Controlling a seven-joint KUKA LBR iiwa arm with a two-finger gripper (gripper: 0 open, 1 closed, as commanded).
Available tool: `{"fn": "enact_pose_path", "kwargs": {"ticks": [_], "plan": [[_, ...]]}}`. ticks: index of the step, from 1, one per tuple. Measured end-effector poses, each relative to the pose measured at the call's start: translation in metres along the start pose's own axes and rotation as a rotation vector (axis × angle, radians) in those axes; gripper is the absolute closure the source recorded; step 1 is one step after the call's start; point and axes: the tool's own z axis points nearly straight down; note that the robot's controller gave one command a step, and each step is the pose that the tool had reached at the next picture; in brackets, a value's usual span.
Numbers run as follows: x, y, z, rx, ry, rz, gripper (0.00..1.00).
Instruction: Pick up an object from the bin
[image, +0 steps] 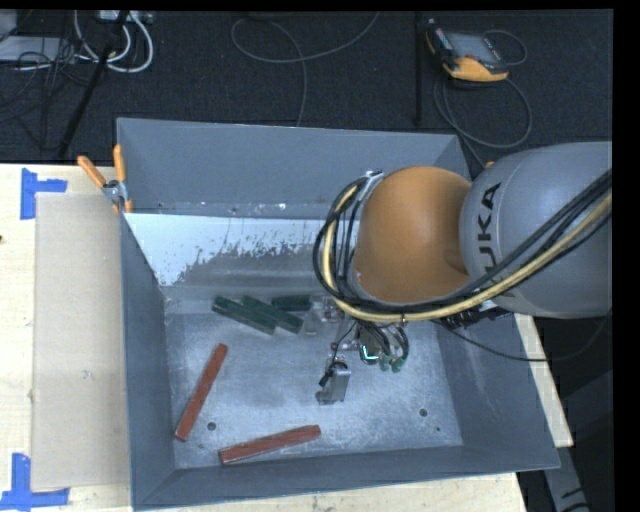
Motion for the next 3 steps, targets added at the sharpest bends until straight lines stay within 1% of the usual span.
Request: {"fn": "enact_pose_path", "kwargs": {"ticks": [1,2,3], "plan": [[0.051,0.039,0.114,-0.001,-0.012,-0.161,0.0],[0.057,0.037,0.081,0.001,-0.011,-0.242,0.0],[0.061,0.06,0.072,-0.001,-0.009,-0.184,0.0]]}}
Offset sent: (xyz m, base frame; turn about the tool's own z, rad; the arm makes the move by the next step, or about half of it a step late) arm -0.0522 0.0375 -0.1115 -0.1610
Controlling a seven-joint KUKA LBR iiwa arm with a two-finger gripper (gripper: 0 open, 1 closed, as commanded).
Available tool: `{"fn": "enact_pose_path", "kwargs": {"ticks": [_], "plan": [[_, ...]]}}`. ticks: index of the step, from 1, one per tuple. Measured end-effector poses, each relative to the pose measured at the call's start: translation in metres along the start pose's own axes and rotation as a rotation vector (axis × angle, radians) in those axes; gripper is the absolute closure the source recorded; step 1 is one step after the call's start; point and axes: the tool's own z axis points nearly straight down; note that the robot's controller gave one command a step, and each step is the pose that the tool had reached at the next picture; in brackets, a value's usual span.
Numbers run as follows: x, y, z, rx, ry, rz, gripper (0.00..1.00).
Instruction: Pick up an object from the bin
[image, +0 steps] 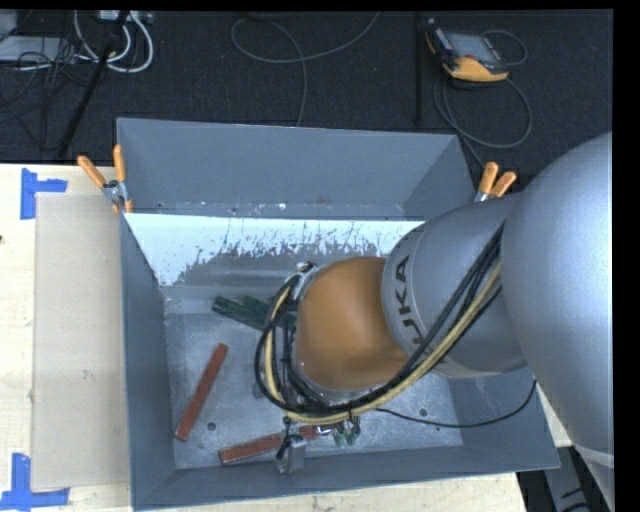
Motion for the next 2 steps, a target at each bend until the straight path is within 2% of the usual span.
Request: {"fn": "enact_pose_path", "kwargs": {"ticks": [1,2], "plan": [[-0.0034,-0.0094,0.0395,0.001,-0.01,-0.025,0.0],[-0.0066,-0.0094,0.0381,0.0,-0.011,-0.021,0.0]]}}
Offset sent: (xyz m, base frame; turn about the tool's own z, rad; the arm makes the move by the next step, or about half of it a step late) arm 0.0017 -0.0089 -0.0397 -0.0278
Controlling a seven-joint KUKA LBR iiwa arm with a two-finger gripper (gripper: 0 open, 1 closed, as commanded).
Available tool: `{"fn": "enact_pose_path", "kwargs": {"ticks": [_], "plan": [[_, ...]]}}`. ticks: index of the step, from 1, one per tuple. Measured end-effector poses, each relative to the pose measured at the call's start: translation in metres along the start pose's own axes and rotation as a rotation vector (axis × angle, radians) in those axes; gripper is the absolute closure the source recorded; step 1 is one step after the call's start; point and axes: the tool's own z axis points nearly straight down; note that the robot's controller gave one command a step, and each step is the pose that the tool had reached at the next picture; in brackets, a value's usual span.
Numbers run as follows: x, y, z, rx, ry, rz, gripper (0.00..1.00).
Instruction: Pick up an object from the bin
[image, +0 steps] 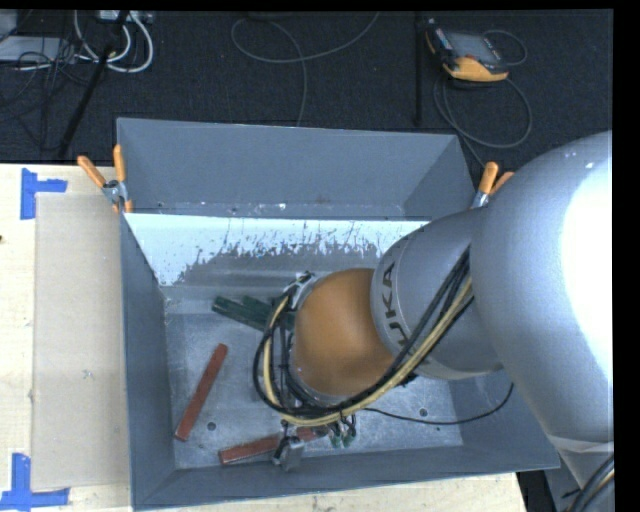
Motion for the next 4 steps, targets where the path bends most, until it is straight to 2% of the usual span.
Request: {"fn": "enact_pose_path", "kwargs": {"ticks": [1,3,4], "plan": [[0.003,0.0,0.002,0.0,0.012,0.001,1.0],[0.004,-0.001,0.0,0.0,0.012,0.012,1.0],[0.003,-0.001,-0.014,0.0,0.01,0.016,1.0]]}}
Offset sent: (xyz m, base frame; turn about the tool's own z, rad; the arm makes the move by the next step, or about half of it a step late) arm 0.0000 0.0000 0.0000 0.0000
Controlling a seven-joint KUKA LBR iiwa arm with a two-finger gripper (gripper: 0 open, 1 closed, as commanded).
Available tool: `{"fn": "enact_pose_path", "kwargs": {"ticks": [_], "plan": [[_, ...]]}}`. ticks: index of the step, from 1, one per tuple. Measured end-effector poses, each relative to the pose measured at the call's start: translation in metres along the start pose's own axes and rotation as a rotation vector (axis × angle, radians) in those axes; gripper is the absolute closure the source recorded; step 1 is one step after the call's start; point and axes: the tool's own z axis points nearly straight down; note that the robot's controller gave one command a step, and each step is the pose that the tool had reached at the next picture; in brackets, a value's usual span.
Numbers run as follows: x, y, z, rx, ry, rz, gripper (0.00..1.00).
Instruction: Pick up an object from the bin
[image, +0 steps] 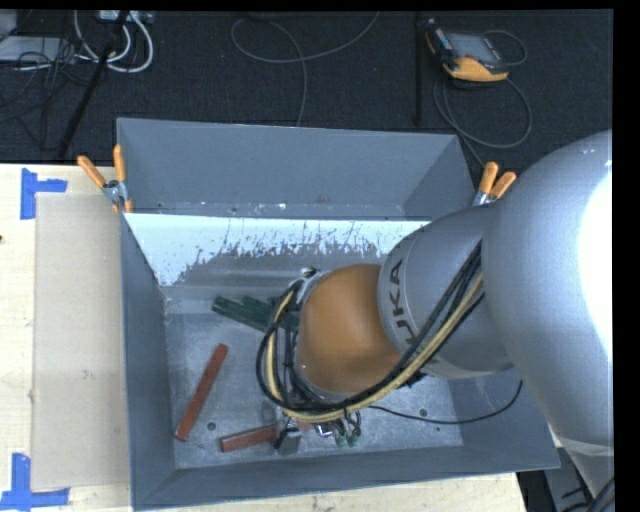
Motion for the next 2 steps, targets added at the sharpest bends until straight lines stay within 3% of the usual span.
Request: {"fn": "enact_pose_path", "kwargs": {"ticks": [1,2], "plan": [[-0.0006,0.0,-0.0455,0.0,-0.002,0.003,1.0],[-0.0008,-0.0001,-0.0527,0.0,0.0,0.005,1.0]]}}
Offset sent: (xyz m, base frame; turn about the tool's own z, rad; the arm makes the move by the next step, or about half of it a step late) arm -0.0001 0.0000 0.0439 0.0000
